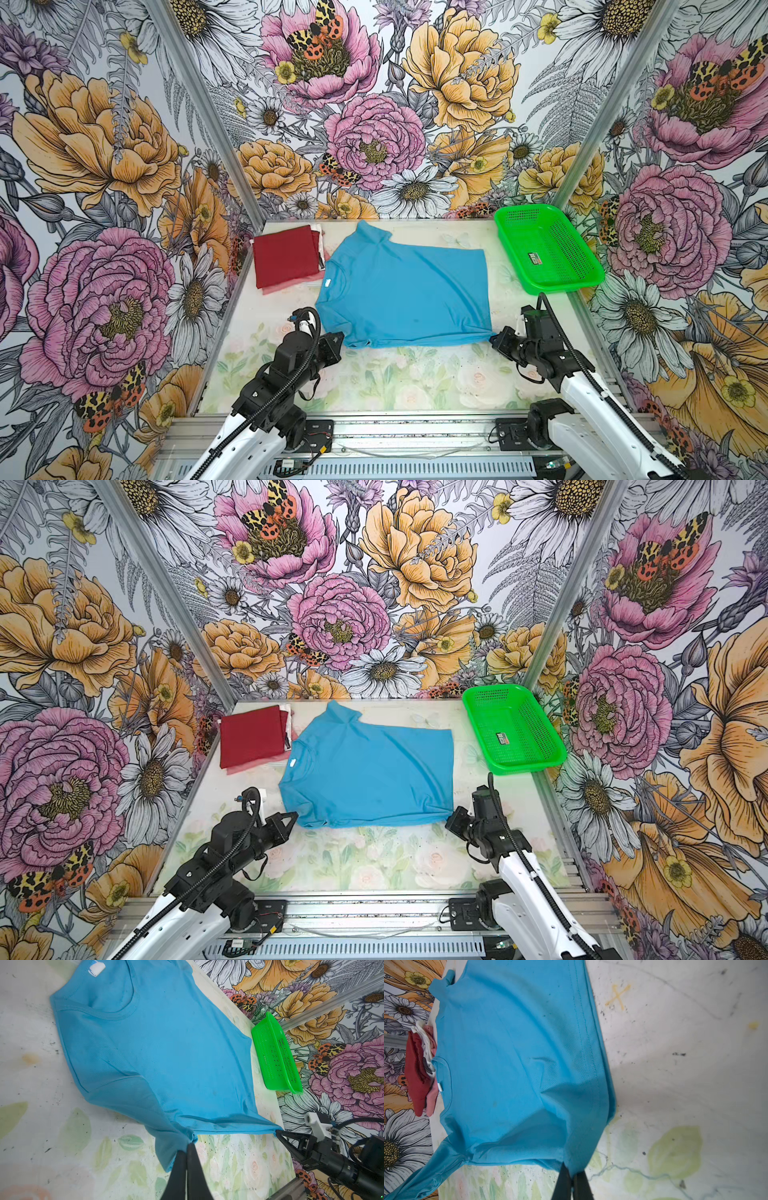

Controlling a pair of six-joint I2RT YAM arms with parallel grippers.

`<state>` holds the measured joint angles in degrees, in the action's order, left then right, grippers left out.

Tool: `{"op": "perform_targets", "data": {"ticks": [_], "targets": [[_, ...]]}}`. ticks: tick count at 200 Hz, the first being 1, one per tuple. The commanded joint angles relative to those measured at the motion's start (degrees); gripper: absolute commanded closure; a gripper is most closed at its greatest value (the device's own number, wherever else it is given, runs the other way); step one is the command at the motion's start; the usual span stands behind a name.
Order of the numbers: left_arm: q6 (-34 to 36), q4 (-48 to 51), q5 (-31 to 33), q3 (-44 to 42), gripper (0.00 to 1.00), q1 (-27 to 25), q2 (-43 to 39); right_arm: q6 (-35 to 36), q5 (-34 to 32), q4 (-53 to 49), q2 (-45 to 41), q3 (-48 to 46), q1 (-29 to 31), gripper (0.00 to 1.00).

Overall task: Fold and stack the t-shirts
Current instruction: 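Lay the t-shirt flat toward the robot and open both grippers, then move the right gripper to the t-shirt hem corner nearest it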

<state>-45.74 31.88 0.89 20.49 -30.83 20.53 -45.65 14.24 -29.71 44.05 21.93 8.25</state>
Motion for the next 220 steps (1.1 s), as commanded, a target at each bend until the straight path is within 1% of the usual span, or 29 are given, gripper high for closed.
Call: {"op": "perform_targets", "data": {"ticks": [1,30,42,47,58,76,88,108,117,129,136,141,151,157,163,174,182,204,220], "targets": [[-1.7,-0.3,3.4,-0.6,1.00,-1.8,-0.9,-0.9,-7.3,0.0,-0.1,0.1,0.1,1.00],[-2.6,-0.4,4.0,-0.5,1.00,-4.2,-0.9,-0.3,-16.2,-2.1,0.8,2.3,-0.3,1.00],[-2.8,-0.3,4.5,-0.7,1.00,-5.5,-1.3,1.8,-17.1,-1.5,3.7,3.8,-0.4,1.00],[-2.9,-0.3,4.7,-0.9,1.00,-6.2,-1.5,3.2,-16.5,-1.0,5.2,4.7,-0.4,1.00],[-2.8,-0.4,4.7,-1.3,1.00,-7.2,-1.9,6.6,-13.0,0.5,8.8,7.0,-0.4,1.00],[-3.4,0.6,5.1,-1.9,1.00,-8.7,-2.7,8.9,-8.8,0.4,11.7,9.4,0.3,1.00],[-3.4,1.7,5.7,-2.0,1.00,-9.3,-3.4,8.8,-7.7,0.3,10.1,8.8,1.1,1.00],[-3.3,3.5,7.3,-1.9,1.00,-9.7,-5.0,8.1,-6.0,-1.8,4.5,7.5,1.3,1.00],[-3.3,3.7,7.6,-1.9,1.00,-9.7,-5.4,8.1,-3.9,-3.3,2.5,7.4,1.4,1.00],[-3.3,3.7,7.9,-1.9,1.00,-9.7,-5.7,7.7,-1.6,-6.1,1.4,7.8,1.5,0.97],[-3.2,3.8,8.1,-1.8,1.00,-9.7,-5.6,7.4,-0.5,-7.5,1.0,7.8,2.0,0.93],[-2.9,3.7,8.2,-1.6,1.00,-9.7,-5.4,7.1,0.1,-8.1,0.6,7.6,2.5,0.86],[-2.2,3.9,8.4,-1.2,1.00,-9.7,-4.9,6.6,0.4,-9.6,-0.8,7.6,3.6,0.68],[-1.6,4.0,8.6,-0.8,1.00,-9.7,-4.6,6.4,0.3,-10.5,-1.9,7.7,4.1,0.60],[-1.0,4.1,8.8,-0.5,1.00,-9.6,-4.1,6.1,0.6,-10.9,-3.1,7.7,4.4,0.48],[-0.1,4.5,9.2,0.1,1.00,-9.5,-3.3,5.7,0.8,-11.8,-4.1,8.2,4.5,0.37],[0.5,4.8,9.3,0.6,1.00,-9.4,-2.9,5.6,1.1,-12.1,-4.2,8.4,4.5,0.35],[1.5,5.4,9.6,1.2,1.00,-9.1,-2.8,5.6,1.1,-12.4,-1.0,7.8,5.9,0.35],[1.4,6.3,10.5,1.3,1.00,-8.8,-3.7,4.3,-1.5,-12.6,0.2,6.6,8.5,0.36]]}}
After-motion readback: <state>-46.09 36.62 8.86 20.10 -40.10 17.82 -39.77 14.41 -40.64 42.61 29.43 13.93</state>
